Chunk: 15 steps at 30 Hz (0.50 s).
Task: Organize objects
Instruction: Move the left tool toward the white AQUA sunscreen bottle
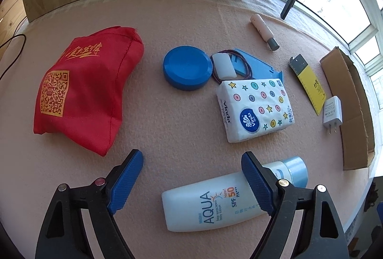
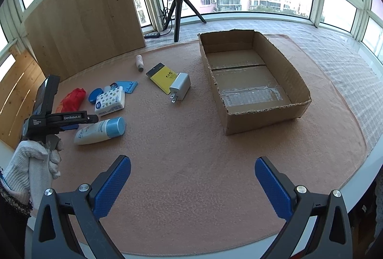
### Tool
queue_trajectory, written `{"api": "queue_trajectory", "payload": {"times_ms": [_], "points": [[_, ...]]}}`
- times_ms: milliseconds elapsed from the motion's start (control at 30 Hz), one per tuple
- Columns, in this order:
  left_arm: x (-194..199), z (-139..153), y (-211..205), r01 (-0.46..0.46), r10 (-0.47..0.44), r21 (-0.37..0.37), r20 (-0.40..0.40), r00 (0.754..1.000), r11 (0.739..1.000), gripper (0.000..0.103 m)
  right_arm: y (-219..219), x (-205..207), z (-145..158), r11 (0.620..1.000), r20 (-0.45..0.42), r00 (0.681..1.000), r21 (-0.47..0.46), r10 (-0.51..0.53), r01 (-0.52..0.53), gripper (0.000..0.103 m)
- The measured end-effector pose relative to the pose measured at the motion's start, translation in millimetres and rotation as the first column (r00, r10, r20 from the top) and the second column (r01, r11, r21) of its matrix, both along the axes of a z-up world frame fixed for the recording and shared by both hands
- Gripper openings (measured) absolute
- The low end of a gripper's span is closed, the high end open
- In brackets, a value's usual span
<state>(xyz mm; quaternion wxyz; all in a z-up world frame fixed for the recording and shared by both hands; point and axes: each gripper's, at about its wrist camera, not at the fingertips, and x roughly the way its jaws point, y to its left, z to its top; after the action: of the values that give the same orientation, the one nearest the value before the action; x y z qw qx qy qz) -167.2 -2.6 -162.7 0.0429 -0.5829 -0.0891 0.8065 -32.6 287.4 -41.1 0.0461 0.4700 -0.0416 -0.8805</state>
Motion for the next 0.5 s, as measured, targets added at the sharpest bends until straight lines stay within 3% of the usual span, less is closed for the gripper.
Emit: {"api": "queue_trajectory", "payload": {"times_ms": [133,500], "points": [[11.8,2.5,3.2,0.015,-0.016,0.054,0.009,1.000,0.998,0.080,1.3,-0.9,-3.2,1.000,0.010,1.000,-0.007,-0.001,0.002,0.102],[77.0,5.5,36.5,0.037,-0.038,0.142,0.004,0.999,0.989,0.080,-10.3,-8.3,-14.7,0.999,0.034,0.999,-0.005,0.038,-0.038,0.102]]}}
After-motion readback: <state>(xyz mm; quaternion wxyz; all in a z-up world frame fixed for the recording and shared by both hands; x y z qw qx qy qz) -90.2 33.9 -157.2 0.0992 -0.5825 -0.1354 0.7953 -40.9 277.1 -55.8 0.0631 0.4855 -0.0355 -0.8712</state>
